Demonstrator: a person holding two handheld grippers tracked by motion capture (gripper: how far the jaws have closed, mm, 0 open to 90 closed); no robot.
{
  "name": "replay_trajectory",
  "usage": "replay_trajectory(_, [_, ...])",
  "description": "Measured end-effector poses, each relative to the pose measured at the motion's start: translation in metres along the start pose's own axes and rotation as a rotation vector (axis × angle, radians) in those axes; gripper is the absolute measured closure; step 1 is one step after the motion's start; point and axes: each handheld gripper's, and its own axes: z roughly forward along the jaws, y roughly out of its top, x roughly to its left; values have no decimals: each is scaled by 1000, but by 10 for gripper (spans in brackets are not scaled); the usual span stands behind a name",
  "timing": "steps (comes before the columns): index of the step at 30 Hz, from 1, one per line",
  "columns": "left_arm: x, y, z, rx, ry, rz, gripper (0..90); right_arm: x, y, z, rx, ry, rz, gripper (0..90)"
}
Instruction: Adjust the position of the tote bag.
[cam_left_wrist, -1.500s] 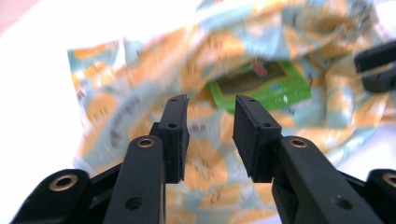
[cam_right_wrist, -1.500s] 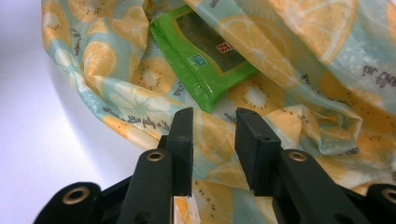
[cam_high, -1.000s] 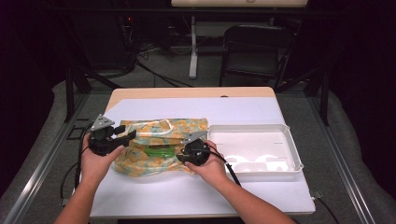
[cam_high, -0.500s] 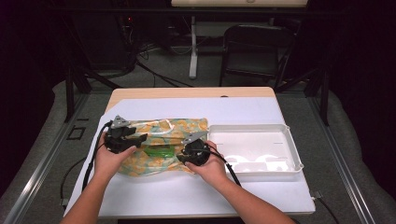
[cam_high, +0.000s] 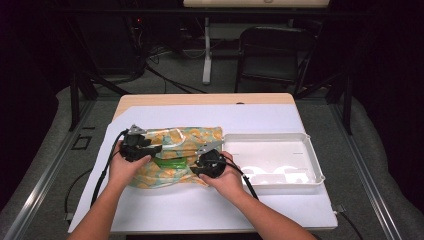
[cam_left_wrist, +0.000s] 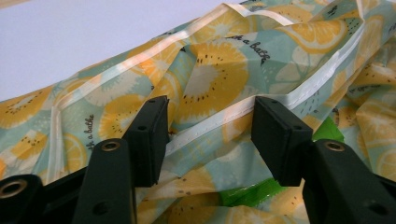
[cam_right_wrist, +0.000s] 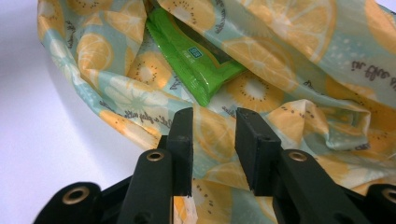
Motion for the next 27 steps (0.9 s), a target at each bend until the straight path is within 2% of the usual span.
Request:
replay_trajectory(3, [0, 0, 3, -18, -10, -11, 492, 0, 0, 0, -3, 0, 2, 680])
replay_trajectory(5, [1, 0, 4, -32, -13, -8, 479, 0, 0, 0, -4, 2, 4, 681])
replay_trajectory(9, [0, 2, 4, -50, -30, 25, 462, 0, 0, 0, -3, 2, 4, 680])
replay_trajectory(12, [1, 1, 6, -48, -46, 14, 476, 0, -1, 0, -2, 4, 6, 681])
replay_trajectory(15, [1, 1, 7, -38, -55, 14, 529, -1, -1, 1, -5, 5, 7, 680])
replay_trajectory(17, [1, 1, 7, -37, -57, 12, 598, -1, -1, 1, -6, 3, 6, 680])
replay_trajectory(18, [1, 1, 6, -37, -58, 13, 598, -1, -1, 0, -1, 3, 2, 680])
replay_trajectory(20, [0, 1, 6, -44, -45, 15, 706, -1, -1, 0, -3, 3, 8, 680])
replay_trajectory(21, [-1, 1, 6, -44, -43, 16, 706, -1, -1, 0, -3, 3, 8, 680])
replay_trajectory(26, [-2, 2, 4, -24, -49, 21, 867, -1, -3, 0, -2, 1, 8, 679])
replay_trajectory(27, [-2, 2, 3, -29, -43, 22, 867, -1, -3, 0, -2, 1, 8, 679])
